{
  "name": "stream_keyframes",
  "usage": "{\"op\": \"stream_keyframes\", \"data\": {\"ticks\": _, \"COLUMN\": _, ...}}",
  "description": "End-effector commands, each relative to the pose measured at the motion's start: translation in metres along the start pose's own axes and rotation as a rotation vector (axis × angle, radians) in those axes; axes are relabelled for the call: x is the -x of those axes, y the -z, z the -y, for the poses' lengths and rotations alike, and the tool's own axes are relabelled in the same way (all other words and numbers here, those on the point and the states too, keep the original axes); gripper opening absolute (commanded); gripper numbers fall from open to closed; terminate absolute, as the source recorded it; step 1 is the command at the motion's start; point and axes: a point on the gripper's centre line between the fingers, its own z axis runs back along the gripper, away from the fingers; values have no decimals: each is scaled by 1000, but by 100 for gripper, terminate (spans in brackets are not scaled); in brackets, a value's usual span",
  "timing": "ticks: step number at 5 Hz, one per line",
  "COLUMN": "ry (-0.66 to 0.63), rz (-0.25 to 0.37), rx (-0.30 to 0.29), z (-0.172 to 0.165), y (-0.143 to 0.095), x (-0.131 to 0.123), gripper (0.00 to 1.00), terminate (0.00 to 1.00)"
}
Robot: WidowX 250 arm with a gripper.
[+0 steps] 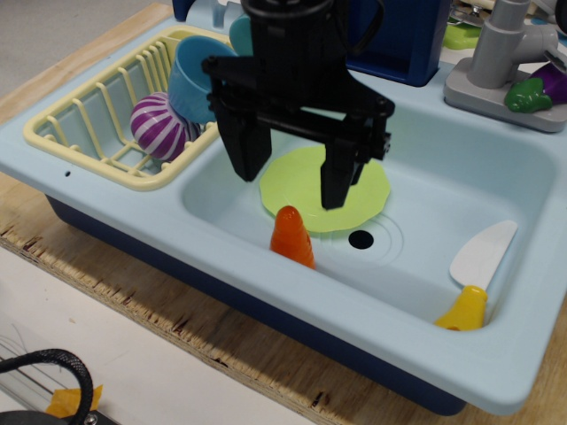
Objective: Put carrot on plate
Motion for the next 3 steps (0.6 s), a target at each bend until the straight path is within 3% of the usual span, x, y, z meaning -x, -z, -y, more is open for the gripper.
{"op": "stream_keyframes", "data": {"ticks": 1, "ry": -13, "rz": 12, "rx": 18, "z": -3, "y": 8, "x": 1, "gripper": 100, "terminate": 0}}
{"op": "stream_keyframes", "data": {"ticks": 3, "ry": -8, "rz": -5, "rx": 59, "z": -9, "y": 31, "x": 1, "gripper": 100, "terminate": 0}}
